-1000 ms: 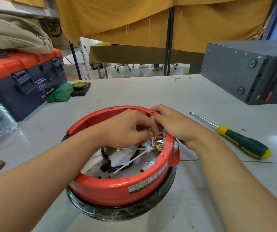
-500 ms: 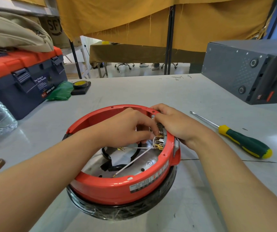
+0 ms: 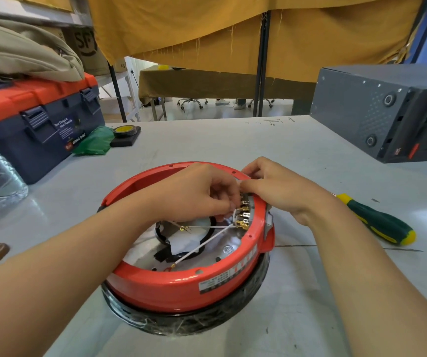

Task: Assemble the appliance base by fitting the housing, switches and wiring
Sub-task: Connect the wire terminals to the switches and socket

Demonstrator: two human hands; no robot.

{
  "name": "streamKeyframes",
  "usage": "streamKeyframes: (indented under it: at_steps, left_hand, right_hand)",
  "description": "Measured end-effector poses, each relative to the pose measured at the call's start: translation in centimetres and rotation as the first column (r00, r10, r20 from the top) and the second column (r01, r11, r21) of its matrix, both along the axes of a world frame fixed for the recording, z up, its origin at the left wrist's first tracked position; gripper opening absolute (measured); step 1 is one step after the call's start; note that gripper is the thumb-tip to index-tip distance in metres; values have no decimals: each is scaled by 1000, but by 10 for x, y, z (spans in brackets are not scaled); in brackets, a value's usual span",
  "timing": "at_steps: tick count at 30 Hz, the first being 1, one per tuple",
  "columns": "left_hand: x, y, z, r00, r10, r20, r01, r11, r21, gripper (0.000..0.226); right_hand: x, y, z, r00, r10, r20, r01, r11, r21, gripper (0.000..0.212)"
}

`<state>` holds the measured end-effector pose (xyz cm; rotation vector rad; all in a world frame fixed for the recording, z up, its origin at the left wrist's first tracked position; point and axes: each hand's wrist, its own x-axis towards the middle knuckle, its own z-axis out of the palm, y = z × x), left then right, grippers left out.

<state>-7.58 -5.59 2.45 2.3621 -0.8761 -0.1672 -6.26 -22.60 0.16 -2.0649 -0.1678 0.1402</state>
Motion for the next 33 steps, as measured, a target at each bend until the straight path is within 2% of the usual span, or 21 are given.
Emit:
streamKeyframes:
  at_steps: [5, 14, 17, 23, 33]
  left_hand:
    - [0, 0, 5, 999, 37, -24, -36, 998, 52, 12]
    - [-3, -10, 7, 997, 38, -68, -33, 997, 73, 1]
    - [-3, -13, 1, 998, 61, -10, -60, 997, 41, 6]
    - [-5, -7, -4, 999, 22, -36, -23, 999, -28, 5]
    - [-6, -8, -5, 1000, 1, 6, -1, 1000, 0, 7]
  right_hand:
    - [1, 6, -3, 997, -43, 56, 36, 992, 121, 10]
    - [4, 4, -6, 999, -44, -7, 44, 939, 342, 29]
    - [5, 5, -7, 998, -54, -12, 55, 937, 346, 27]
    - [3, 7, -6, 999, -14, -36, 24, 959, 283, 28]
    - [3, 9, -7, 1000, -22, -18, 25, 980, 196, 29]
